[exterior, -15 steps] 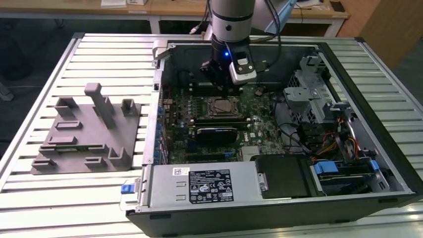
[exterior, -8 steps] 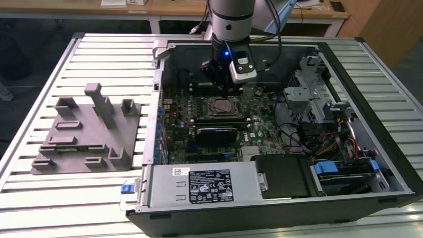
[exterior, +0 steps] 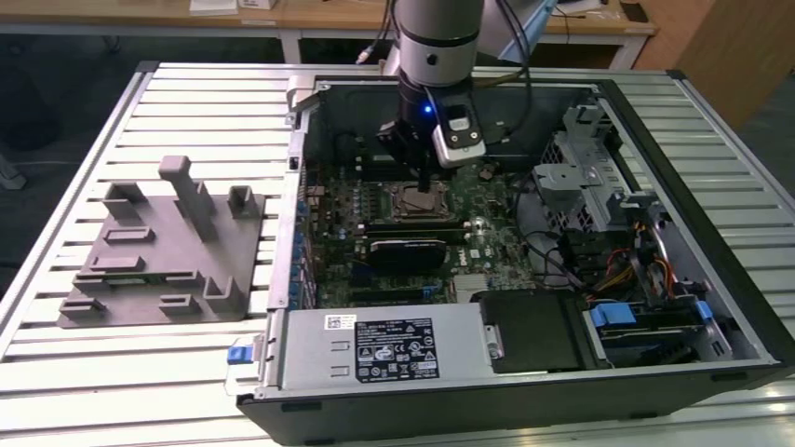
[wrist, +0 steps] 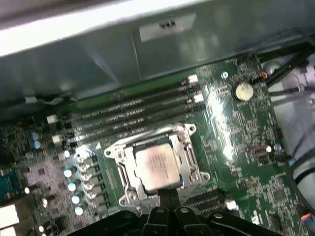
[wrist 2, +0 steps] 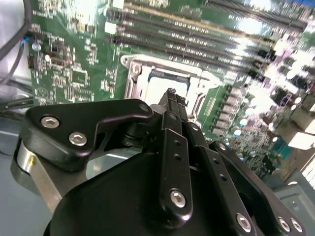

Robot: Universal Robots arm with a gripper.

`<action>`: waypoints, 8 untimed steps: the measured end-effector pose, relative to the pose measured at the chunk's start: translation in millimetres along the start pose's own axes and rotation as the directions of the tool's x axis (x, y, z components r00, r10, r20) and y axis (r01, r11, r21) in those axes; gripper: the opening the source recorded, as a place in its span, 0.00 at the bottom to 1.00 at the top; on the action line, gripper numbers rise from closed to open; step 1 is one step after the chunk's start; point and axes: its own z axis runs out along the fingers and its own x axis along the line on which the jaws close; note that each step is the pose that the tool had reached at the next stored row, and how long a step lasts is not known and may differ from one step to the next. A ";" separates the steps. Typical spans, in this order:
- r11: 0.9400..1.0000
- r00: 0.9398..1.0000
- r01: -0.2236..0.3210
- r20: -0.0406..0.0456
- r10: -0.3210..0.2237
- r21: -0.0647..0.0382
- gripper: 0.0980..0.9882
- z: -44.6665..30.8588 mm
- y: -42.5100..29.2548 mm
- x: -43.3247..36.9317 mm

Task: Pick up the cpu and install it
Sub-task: 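Install the second cpu locking lever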

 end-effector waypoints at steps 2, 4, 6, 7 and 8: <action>1.000 1.000 0.000 0.000 0.000 0.000 0.01 -0.1 -5.0 -1.6; 1.000 1.000 0.000 0.000 0.000 0.000 0.01 -0.1 -9.8 -3.1; 1.000 1.000 0.000 0.000 0.000 0.000 0.01 0.1 -14.2 -4.4; 1.000 1.000 0.001 0.000 -0.001 0.000 0.01 0.3 -16.0 -5.0; 1.000 1.000 0.003 0.000 -0.003 0.000 0.01 0.6 -17.1 -5.3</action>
